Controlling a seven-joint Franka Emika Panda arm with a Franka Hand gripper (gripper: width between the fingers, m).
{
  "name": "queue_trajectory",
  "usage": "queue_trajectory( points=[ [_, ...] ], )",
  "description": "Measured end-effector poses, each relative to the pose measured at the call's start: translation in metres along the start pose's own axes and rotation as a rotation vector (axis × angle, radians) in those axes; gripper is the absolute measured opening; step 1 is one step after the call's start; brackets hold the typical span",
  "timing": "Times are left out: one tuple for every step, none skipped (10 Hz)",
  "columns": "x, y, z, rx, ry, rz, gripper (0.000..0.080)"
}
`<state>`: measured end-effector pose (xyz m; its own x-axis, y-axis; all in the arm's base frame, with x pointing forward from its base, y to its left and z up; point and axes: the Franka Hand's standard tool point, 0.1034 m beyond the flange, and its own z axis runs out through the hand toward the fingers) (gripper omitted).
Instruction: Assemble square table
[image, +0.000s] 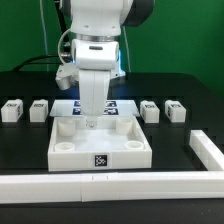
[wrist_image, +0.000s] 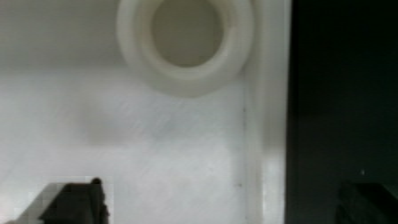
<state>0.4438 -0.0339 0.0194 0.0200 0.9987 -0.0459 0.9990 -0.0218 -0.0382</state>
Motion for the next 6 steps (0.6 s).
queue_trajectory(
  points=[
    [0.0032,-0.0034,0.0058,0.014,0.002,0.000,0.0650],
    [0.0060,-0.0062,0.0095,0.024,0.003,-0.002,0.0650],
    [0.0059,-0.0088,0.0112,0.033,0.002,-0.003,0.0650],
    [0.0059,-0.0088,0.0112,0.033,0.002,-0.002,0.0650],
    [0.0058,-0.0088,0.0113,0.033,0.002,-0.002,0.0646],
    [0.0057,-0.0089,0.0113,0.033,0.002,-0.002,0.0492]
  ],
)
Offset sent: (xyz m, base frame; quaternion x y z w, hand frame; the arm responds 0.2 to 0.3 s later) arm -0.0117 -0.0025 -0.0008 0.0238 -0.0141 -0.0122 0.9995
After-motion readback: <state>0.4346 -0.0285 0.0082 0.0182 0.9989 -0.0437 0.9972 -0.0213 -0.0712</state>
